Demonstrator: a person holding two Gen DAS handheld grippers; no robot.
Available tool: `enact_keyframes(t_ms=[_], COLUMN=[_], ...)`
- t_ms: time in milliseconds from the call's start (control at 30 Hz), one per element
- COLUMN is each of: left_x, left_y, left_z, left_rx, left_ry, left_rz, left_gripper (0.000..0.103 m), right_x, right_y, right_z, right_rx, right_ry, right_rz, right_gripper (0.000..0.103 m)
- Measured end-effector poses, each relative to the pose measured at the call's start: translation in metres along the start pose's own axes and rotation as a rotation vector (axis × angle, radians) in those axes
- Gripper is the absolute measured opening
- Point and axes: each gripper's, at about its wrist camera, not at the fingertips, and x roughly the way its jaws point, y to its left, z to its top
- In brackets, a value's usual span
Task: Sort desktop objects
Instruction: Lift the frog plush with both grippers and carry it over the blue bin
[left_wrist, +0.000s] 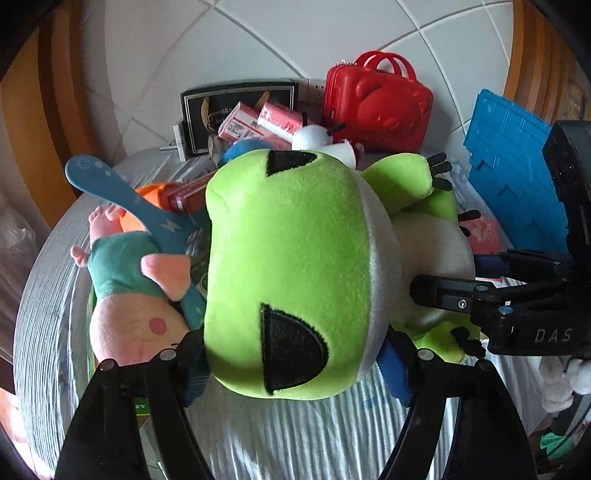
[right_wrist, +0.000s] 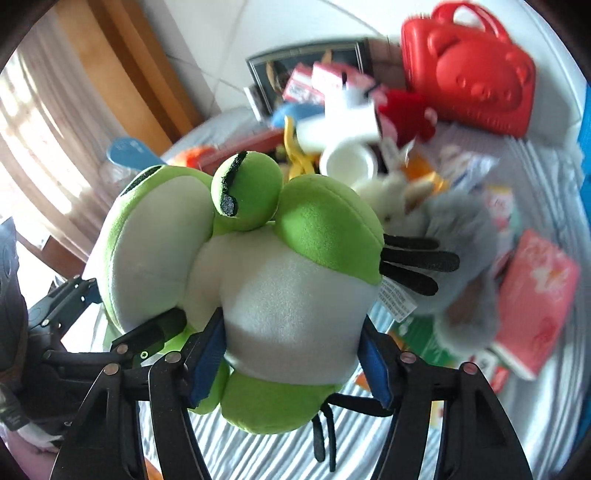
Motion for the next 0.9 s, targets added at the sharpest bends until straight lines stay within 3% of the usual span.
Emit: enact_keyframes(t_ms=[233,467,900], left_x=[-0.041,-0.074,-0.125], left_y=[-0.031,-0.088,-0.254], left_z=[0.036,0.072,0.162], left_rx=[0.019,0.083,0.212], left_ry=[-0.132,-0.248,-0.416], left_rz=[-0.029,-0.075,-0.232], left_gripper=[0.075,0.075,0.075], right_x=[-0.061,-0.138,-0.301], right_y=[0.001,-0.032,-0.133], right_z=[0.025,0.033,0.044], right_rx=[-0.050,-0.054,-0.015], right_ry=[-0.127,-0.257,-0.450], right_rz=[-0.054,-0.121,-0.293], right_gripper=[0.066,0.066,0.066])
